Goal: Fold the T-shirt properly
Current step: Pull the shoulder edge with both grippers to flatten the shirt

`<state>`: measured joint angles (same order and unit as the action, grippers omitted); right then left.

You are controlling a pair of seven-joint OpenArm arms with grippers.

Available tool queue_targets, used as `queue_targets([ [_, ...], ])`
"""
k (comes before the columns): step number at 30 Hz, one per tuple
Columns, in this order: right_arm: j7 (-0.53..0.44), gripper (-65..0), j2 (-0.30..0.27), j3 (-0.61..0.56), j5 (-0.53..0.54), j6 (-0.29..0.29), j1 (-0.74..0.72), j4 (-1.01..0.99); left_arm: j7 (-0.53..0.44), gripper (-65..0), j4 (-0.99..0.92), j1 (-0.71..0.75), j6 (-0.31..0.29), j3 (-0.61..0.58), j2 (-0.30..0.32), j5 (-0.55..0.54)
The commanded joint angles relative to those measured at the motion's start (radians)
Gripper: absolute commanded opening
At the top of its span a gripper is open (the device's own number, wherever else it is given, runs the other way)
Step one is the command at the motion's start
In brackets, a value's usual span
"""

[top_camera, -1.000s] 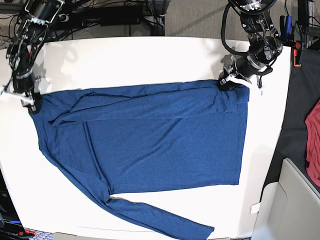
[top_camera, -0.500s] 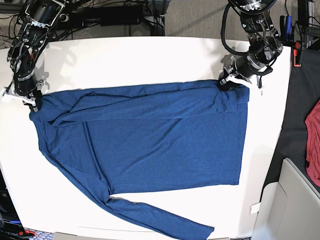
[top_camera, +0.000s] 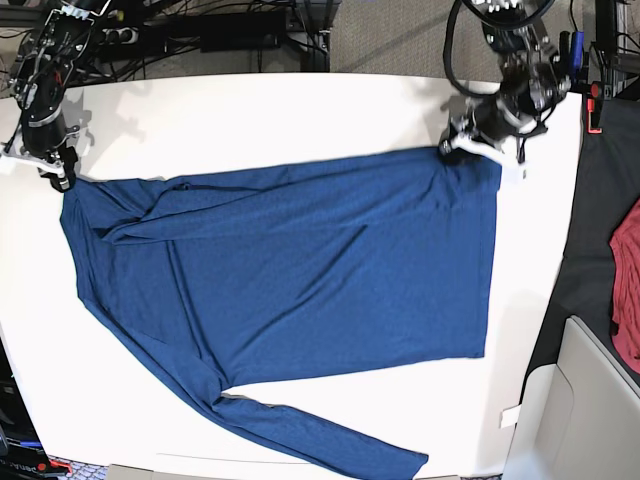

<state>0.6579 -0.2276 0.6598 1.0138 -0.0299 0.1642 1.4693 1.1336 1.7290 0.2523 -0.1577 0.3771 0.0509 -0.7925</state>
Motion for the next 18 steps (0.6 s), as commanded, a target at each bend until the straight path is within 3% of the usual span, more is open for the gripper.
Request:
queue_targets([
  [1,-0.014,-56.0,-0.02,0.013,0.023,-0.012,0.004,0.02,0.01,-65.0,0.018,-0.012,0.0,0.0,0.019,0.006],
  [8,-0.013,-55.4,-0.016,0.007,0.02,-0.009,-0.005,0.017,0.003,-65.0,0.012,-0.008,0.0,0.0,0.033,0.006],
  [14,-0.013,-37.6,-0.003,0.005,0.018,0.0,-0.015,0.018,0.001,-65.0,0.012,-0.009,0.0,0.001,0.033,0.006],
  [18,-0.011,-36.6,0.003,0.002,0.02,0.0,-0.027,0.012,0.001,-65.0,0.012,-0.005,0.0,0.001,0.033,0.005],
])
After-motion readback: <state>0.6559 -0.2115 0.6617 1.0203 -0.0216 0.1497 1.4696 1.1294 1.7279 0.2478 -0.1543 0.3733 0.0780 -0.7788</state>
